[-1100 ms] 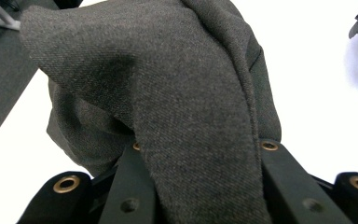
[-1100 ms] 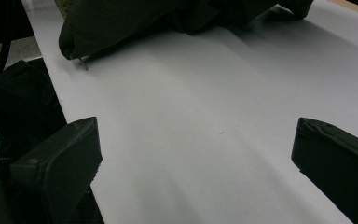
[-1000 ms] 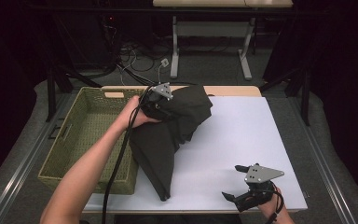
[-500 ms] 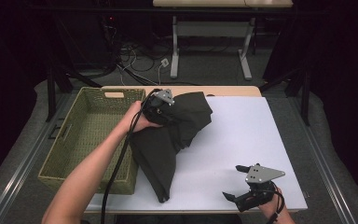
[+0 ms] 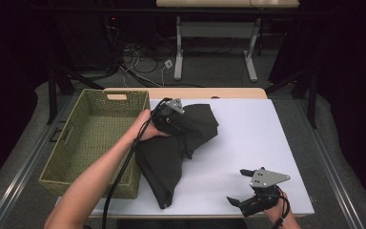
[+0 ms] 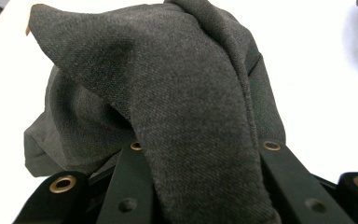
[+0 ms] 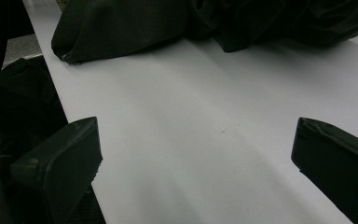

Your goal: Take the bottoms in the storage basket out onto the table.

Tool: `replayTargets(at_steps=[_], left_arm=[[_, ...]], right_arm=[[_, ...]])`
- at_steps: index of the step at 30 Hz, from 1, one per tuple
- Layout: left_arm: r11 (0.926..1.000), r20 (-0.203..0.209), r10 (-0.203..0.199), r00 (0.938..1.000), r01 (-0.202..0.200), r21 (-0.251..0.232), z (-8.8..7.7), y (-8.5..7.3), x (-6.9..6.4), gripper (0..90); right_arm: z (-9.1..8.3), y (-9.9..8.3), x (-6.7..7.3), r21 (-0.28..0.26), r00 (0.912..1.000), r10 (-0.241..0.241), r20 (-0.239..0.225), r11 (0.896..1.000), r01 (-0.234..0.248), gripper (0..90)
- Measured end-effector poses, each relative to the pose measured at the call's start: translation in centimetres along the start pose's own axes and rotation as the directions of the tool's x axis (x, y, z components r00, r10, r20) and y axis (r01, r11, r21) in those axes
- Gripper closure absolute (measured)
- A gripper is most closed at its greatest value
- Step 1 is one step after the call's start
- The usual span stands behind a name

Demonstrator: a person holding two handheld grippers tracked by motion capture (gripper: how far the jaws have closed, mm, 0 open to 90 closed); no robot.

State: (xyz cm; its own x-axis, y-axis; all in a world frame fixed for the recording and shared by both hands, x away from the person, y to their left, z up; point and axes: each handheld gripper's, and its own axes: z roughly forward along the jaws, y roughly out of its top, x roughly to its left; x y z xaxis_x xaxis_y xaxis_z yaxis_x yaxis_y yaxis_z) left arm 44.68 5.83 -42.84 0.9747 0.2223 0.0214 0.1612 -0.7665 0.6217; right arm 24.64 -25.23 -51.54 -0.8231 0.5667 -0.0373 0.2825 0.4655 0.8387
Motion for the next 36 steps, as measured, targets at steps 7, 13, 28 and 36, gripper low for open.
replayTargets(at_steps=[7, 13, 28, 36], left_arm=[[0.9997, 0.009, -0.009, 0.9999, 0.008, 0.023, 1.2, -0.1, -0.2, 69.3], [0.9984, 0.026, 0.001, 0.9997, -0.002, 0.057, 2.4, -0.2, -0.6, 68.5], [0.9903, 0.072, -0.017, 0.9973, 0.007, 0.139, 5.6, -0.6, -1.7, 65.8], [0.9892, 0.095, -0.067, 0.9932, 0.053, 0.136, 6.0, -0.9, -1.5, 62.4]], right_arm=[[0.0, 0.0, 0.0, 0.000, 1.0000, -0.003, 0.000, 1.000, 0.003, 1.3], [0.1, 0.0, 0.0, 0.003, 1.0000, -0.002, 0.001, 1.000, 0.002, 1.3], [0.1, 0.0, 0.0, 0.008, 1.0000, 0.002, 0.002, 1.000, -0.002, 1.5], [0.1, 0.0, 0.0, 0.010, 1.0000, 0.004, 0.000, 1.000, -0.004, 1.5]])
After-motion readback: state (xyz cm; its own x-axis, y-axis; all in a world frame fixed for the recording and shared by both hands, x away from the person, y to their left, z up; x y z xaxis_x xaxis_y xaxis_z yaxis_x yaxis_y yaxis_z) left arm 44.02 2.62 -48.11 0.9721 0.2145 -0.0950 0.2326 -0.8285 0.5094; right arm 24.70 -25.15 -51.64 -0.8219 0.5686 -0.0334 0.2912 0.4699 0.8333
